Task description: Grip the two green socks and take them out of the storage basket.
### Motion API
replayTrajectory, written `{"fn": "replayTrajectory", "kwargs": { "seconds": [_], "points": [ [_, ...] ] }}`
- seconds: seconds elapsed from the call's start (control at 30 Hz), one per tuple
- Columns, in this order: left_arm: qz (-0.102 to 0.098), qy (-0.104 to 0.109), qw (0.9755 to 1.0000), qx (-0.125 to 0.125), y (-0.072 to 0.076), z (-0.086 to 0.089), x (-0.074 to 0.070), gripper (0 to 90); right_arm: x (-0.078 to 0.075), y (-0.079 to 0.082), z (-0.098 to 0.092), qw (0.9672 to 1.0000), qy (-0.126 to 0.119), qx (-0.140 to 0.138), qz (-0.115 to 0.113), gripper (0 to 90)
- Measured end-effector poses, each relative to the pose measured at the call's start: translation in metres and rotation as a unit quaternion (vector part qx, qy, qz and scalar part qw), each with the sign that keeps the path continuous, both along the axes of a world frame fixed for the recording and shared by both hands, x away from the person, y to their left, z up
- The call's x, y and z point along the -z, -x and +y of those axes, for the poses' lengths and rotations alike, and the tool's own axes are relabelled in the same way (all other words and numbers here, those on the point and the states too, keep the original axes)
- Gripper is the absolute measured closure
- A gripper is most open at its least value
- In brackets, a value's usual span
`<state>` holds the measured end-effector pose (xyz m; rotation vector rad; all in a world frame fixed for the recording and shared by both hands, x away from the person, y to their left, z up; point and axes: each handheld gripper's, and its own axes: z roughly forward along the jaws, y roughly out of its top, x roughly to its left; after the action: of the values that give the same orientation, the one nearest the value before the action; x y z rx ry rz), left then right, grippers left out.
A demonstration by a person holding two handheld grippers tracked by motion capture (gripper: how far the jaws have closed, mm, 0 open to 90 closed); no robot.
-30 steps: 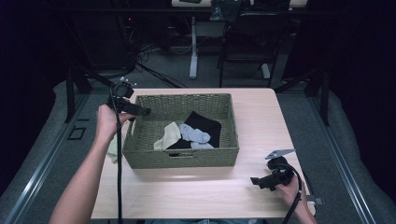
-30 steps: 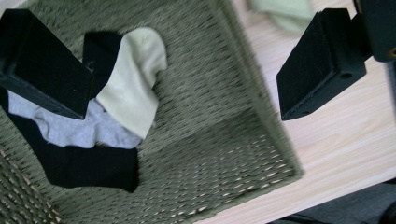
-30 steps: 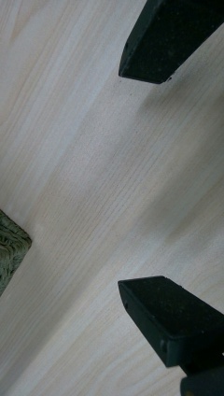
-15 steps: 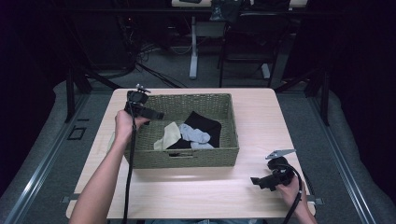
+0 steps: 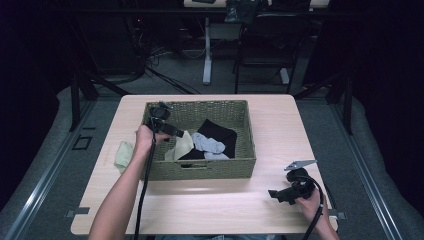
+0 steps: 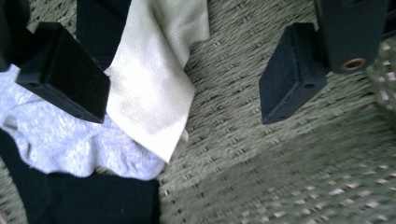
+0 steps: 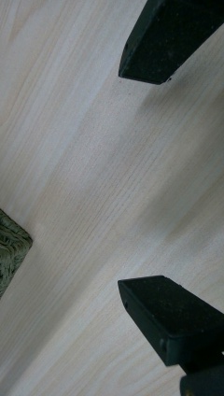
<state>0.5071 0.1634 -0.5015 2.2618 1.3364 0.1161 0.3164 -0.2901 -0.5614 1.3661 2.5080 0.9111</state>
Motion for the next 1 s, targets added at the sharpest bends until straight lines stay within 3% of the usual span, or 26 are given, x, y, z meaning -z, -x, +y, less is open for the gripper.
{"fn": "replayTrajectory", "kwargs": {
  "seconds": [0.3,0.43,0.47,0.63,1.0],
  "points": [
    [0.052,-0.011,0.9986,0.007,-0.009,-0.008,0.021,30.7,0.000,0.000,0.001,1.0000,-0.001,-0.001,-0.003,0.5],
    [0.065,-0.009,0.9974,0.030,-0.008,-0.011,0.022,50.8,0.000,0.000,0.000,1.0000,-0.001,-0.001,-0.003,0.5],
    [0.064,-0.010,0.9972,0.036,-0.007,-0.013,0.021,60.6,0.000,0.000,0.000,1.0000,0.000,-0.001,-0.003,0.5],
    [0.049,-0.017,0.9973,0.053,0.000,-0.014,0.011,82.5,0.000,0.001,0.001,1.0000,0.000,-0.001,-0.003,0.5],
    [0.008,-0.012,0.9973,0.071,0.015,-0.003,-0.036,86.4,0.000,0.000,0.001,1.0000,0.001,-0.002,-0.001,0.5]
  ]
}}
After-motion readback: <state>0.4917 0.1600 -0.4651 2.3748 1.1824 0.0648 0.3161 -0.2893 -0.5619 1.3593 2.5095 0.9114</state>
